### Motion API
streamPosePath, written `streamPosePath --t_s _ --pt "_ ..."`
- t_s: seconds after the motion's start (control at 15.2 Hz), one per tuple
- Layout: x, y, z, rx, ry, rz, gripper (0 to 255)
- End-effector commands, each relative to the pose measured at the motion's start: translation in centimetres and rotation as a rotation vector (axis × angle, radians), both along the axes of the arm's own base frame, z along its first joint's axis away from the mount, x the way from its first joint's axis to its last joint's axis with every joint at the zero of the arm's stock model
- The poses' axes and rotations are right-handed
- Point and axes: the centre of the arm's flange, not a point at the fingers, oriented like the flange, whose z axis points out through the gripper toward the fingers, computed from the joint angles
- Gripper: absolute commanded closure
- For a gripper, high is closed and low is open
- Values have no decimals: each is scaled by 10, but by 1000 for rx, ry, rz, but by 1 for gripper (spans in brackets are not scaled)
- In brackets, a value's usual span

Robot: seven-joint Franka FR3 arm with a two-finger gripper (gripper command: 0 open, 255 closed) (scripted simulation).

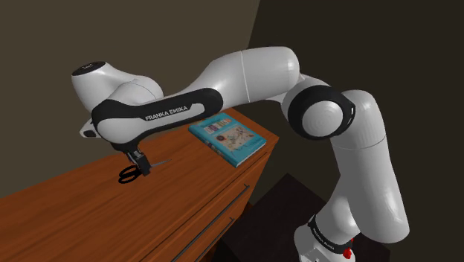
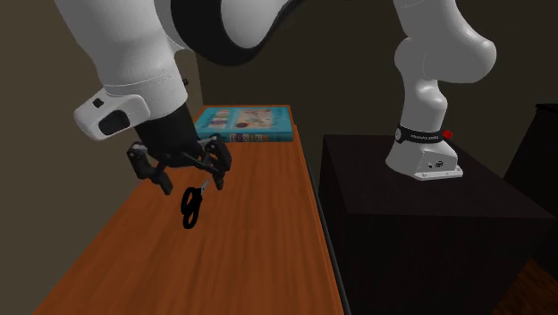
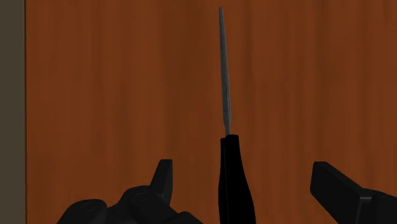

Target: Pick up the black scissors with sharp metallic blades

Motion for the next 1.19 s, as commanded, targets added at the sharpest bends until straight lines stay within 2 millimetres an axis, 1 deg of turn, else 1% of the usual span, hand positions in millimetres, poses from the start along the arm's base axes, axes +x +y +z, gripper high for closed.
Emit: streamPosePath --t_s 0.0,0.13,0.26,0.33,0.92,1.12 --pt "0 1 -10 0 0 2 0" --pt "0 1 -21 0 0 2 0" --pt "0 1 -24 0 0 2 0" --pt "-1 1 -24 0 0 2 255" --pt "0 1 -24 0 0 2 255" --pt "0 1 -8 0 0 2 255"
